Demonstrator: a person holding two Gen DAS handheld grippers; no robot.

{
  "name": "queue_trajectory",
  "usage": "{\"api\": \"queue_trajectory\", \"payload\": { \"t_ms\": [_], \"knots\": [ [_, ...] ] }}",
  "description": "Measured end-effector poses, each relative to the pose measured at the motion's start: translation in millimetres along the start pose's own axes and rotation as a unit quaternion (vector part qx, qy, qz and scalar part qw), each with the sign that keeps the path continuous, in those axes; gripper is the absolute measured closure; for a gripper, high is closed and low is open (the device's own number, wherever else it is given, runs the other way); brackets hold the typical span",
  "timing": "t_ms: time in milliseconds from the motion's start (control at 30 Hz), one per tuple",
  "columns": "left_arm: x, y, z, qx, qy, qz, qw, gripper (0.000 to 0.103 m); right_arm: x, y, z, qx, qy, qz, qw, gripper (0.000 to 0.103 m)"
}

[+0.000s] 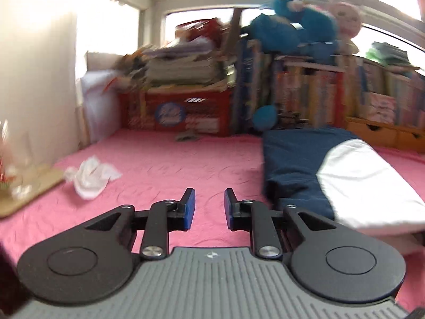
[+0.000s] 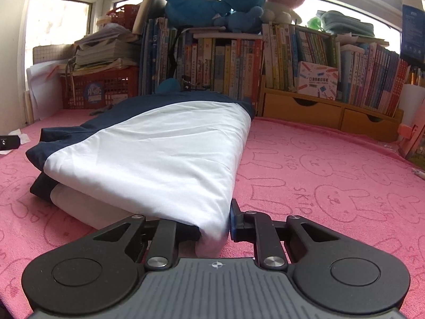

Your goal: Fold clothes

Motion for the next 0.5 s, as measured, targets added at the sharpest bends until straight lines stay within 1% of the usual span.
{"api": "queue_trajectory", "payload": {
  "t_ms": [33,67,100,133,167,200,233,267,300,333,400,433,500],
  "knots": [
    [21,7,11,0.022,-0.03,-0.05,0.9981,0.077,0,0,0,0.001,0.0,-0.001,1.0,0.083],
    [43,11,22,0.042,-0.062,-0.1,0.9922,0.075,0,0,1,0.002,0.001,-0.001,1.0,0.083],
    [66,12,31,0.057,-0.095,-0.148,0.9828,0.072,1,0,1,0.004,0.002,-0.003,1.0,0.083],
    [88,8,38,0.068,-0.124,-0.195,0.9706,0.072,1,0,2,0.004,0.003,-0.005,1.0,0.083],
    [107,2,42,0.076,-0.15,-0.241,0.9558,0.071,2,0,2,0.005,0.005,-0.01,1.0,0.083],
    [127,-5,46,0.085,-0.176,-0.287,0.938,0.071,4,0,2,0.004,0.008,-0.016,1.0,0.083],
    [145,-13,49,0.092,-0.198,-0.33,0.9183,0.07,5,0,2,0.004,0.01,-0.022,1.0,0.083],
    [158,-22,49,0.097,-0.211,-0.366,0.9015,0.07,6,0,3,0.005,0.011,-0.027,1.0,0.083],
    [166,-27,45,0.1,-0.215,-0.388,0.8909,0.07,6,0,3,0.006,0.011,-0.028,1.0,0.083],
    [172,-31,42,0.103,-0.215,-0.402,0.8839,0.07,6,0,3,0.006,0.011,-0.03,0.999,0.083],
    [181,-34,34,0.102,-0.217,-0.421,0.8747,0.07,7,0,4,0.007,0.01,-0.031,0.999,0.083],
    [185,-36,32,0.103,-0.219,-0.433,0.8686,0.07,7,0,4,0.007,0.01,-0.032,0.999,0.083],
    [193,-45,32,0.107,-0.225,-0.47,0.8467,0.069,7,0,4,0.007,0.011,-0.036,0.999,0.083]
  ]
}}
Point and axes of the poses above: each gripper's, at about its wrist camera, not at the fingertips, and z roughly against the way its jaws point, x to its right, y to its top, the point moved 9 cm from there along -z, roughly the way its jaws point, and after that the axes turned 6 degrees about y, right-handed, at the moved point
